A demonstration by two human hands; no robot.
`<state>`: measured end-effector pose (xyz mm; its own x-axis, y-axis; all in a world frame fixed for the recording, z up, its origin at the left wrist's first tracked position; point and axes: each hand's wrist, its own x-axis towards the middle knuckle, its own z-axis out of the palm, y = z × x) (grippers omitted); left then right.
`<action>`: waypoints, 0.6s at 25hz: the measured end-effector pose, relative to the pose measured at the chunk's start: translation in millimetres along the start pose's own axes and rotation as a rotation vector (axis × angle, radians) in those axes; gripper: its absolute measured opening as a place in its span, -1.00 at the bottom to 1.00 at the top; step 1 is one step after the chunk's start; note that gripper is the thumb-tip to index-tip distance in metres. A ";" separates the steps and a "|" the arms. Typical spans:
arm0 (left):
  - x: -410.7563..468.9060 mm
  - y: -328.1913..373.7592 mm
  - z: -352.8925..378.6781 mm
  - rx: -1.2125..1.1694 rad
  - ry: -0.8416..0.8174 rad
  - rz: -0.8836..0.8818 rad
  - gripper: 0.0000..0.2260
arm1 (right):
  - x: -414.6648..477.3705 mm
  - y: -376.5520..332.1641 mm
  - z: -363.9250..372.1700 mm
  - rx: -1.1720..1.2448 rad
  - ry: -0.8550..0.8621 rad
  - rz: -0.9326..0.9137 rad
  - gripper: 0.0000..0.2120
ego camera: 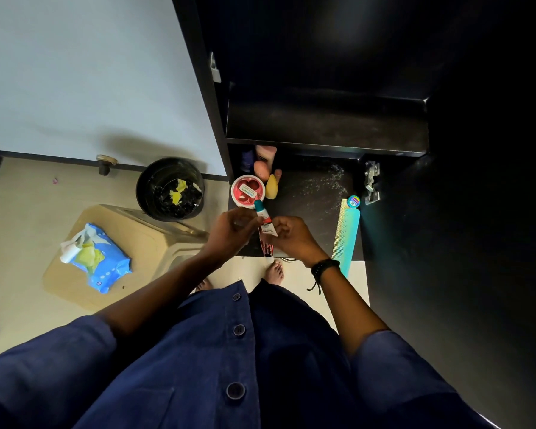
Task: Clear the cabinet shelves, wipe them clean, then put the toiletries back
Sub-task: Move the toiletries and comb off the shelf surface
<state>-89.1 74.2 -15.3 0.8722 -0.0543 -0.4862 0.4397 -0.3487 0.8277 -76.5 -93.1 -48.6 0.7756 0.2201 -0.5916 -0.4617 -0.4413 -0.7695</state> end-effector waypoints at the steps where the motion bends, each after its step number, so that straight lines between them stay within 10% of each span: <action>1: -0.1 -0.3 -1.2 -0.015 0.008 -0.002 -0.81 | -0.7 -4.2 1.7 0.006 -0.002 -0.010 -0.74; 15: 14.1 -11.1 -27.3 -0.094 0.073 -0.065 -0.66 | 13.3 -46.0 25.7 0.211 0.009 0.023 -0.62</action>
<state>-75.8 102.9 -23.7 0.8531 0.0345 -0.5207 0.5107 -0.2597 0.8196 -56.0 -47.5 -27.3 0.7671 0.2043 -0.6081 -0.5584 -0.2540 -0.7897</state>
